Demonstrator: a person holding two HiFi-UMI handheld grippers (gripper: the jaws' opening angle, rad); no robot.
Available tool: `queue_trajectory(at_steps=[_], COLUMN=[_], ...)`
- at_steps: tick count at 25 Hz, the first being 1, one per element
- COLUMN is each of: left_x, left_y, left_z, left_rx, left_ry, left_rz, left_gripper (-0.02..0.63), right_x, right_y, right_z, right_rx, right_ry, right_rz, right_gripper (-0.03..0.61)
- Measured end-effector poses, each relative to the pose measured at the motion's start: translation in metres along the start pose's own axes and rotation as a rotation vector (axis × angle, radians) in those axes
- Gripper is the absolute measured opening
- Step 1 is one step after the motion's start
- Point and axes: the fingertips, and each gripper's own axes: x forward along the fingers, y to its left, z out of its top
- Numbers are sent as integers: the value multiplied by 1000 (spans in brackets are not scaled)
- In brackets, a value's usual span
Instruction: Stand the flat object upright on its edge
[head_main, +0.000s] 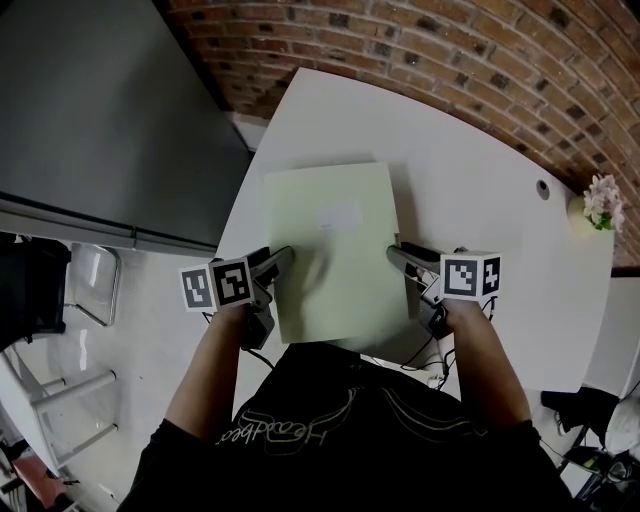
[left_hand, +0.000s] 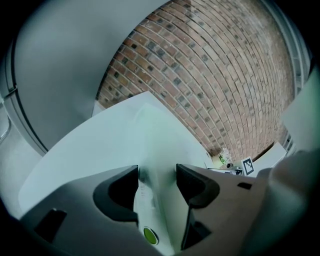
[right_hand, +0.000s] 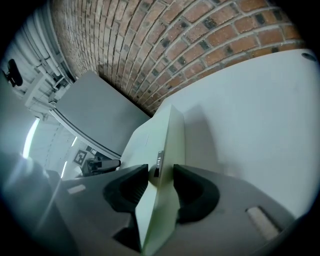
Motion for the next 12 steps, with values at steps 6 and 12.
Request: queue_trajectory(at_steps=[6, 12], left_x=[0, -2], left_y=[-1, -4], left_z=[0, -1], left_rx=[3, 3], left_ry=[13, 19], left_rz=[22, 40], left_gripper=[242, 238], right_x=[1, 0], right_y=[0, 0], right_z=[0, -2], right_rx=[-7, -23], right_ry=[13, 23], right_rz=[-35, -59], right_gripper=[160, 156])
